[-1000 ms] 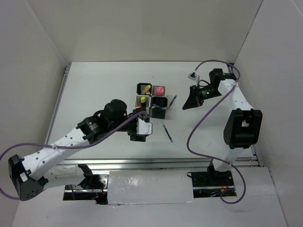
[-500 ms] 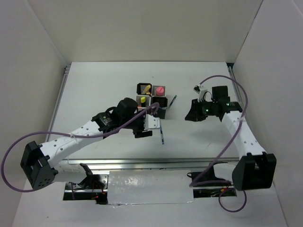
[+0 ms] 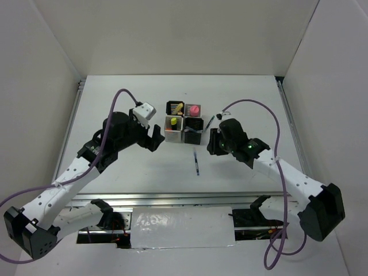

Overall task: Sort the stationery into containers
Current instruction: Pick up the pen from the center of the board.

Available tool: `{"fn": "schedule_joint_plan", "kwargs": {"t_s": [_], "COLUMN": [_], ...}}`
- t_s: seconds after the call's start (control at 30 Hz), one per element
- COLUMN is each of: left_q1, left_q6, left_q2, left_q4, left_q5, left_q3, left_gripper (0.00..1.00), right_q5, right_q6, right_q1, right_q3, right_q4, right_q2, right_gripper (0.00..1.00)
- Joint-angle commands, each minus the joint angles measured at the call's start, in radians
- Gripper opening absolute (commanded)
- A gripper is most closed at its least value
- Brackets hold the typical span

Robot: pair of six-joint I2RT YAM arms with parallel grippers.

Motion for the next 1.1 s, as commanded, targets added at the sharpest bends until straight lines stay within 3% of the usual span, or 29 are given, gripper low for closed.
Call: {"fn": "schedule_joint_plan", "kwargs": {"t_s": [0.0,0.07,0.2,0.5,1.07], "left_q1": [0.064,0.090,0.142,0.190,0.239], "left_q6": [-0.104,-0.115,-0.135,-0.158,-0.173], "left_q2": [-0.038,-0.056,-0.070,-0.063,-0.067], "left_q4": [-0.014,-0.020,-0.046,-0.034,-0.001], "left_q5": [0.003,0.017,0.032,0.075,0.169], "left_q3": [-0.031,-0.045,-0.045,-0.010,0.024], "left_gripper": [0.92,0.92,0.92,0.93,0.93], "right_q5": [0.220,0.309,0.420,0.383,0.370], "right_q6": [0.084,0.076,0.118,0.231,0.259], "right_q1": [0.090,0.222,0.322,0.328,0.319], "right_q3": [0.025,0.030,0.080,0.197,0.205], "right_q4": [0.099,0.139,0.131,0.019,0.007], "right_q2": [0.069,0.101,0.216,0.488,0.637], "right_gripper": [0.40,0.40,0.40,0.33,0.34]}}
